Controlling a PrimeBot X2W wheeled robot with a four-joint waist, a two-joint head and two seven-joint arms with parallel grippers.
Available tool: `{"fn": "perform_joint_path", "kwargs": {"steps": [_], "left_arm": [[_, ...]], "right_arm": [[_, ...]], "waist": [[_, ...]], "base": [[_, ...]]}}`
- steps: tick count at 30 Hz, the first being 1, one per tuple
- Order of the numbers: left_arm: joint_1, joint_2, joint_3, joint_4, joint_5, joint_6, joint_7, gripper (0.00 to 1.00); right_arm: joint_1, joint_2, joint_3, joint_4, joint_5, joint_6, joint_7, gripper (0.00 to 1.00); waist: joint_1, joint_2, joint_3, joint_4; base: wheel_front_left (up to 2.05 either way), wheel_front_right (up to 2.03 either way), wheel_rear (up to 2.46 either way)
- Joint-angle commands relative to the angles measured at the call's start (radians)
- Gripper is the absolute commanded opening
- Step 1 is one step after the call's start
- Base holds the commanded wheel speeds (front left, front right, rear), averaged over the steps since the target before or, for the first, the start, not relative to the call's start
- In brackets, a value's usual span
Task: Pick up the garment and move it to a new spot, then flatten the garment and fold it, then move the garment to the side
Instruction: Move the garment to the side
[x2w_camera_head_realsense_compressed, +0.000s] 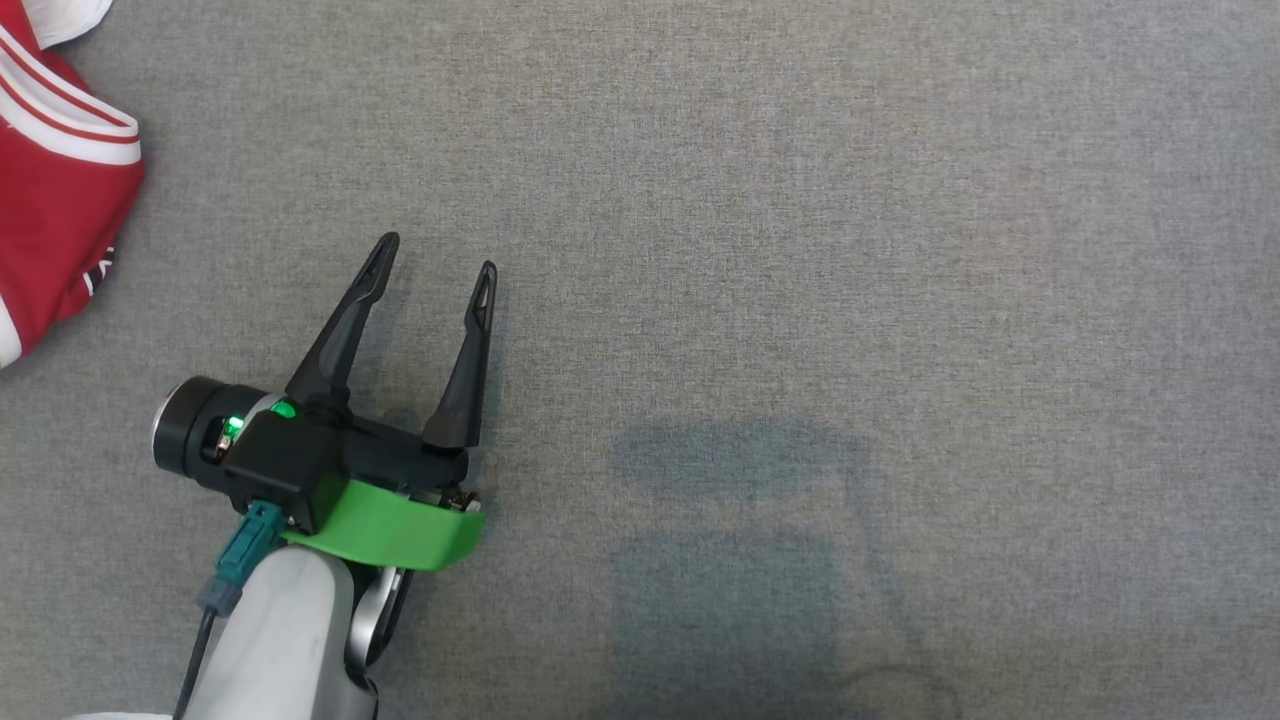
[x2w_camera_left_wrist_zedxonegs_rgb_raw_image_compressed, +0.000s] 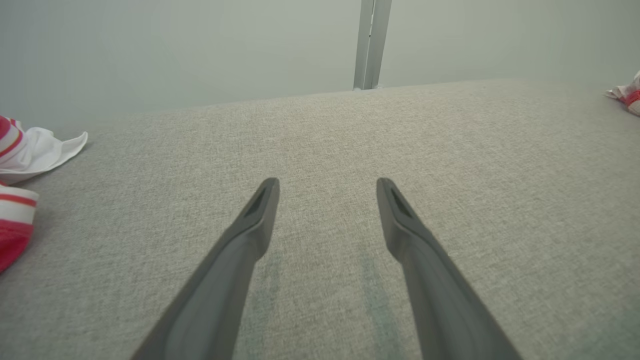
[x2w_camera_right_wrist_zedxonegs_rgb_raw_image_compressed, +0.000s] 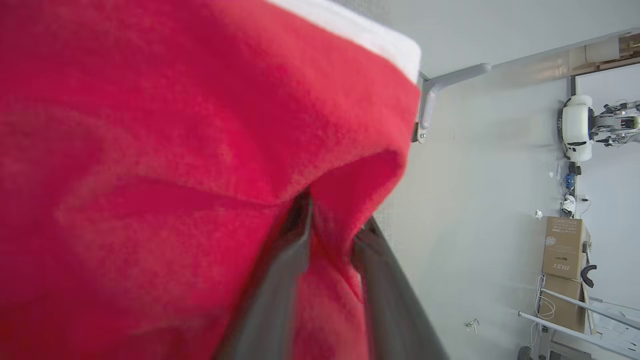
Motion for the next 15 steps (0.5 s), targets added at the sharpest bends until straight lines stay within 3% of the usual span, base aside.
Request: {"fn": "perform_joint_path", "kwargs": {"steps": [1,8,15], "left_arm": [[-0.015,-0.001,0.001,-0.009,0.000,0.000,0.000,1.00],[-0.001,-0.013,0.025,-0.033,-0.022,0.004,0.000,1.00],[0.045,-0.054,0.104,0.006,-0.098,0.013,0.000,1.00]], "right_arm": [[0.016,-0.005,-0.007,0.006,-0.016,-0.002,-0.017,1.00],[0.030,0.049,-0.018,-0.045,-0.022,-0.002,-0.148,1.00],[0.101,0.194,-0.065,-0.131,0.019,-0.002,-0.314,1.00]], "waist": [[-0.0001,0.0000,-0.002,-0.001],[-0.0001,0.0000,-0.042,-0.016],[-0.0001,0.0000,-0.159,-0.026]], "base": [[0.00,0.00,0.00],[0.00,0.00,0.00],[0.00,0.00,0.00]]}}
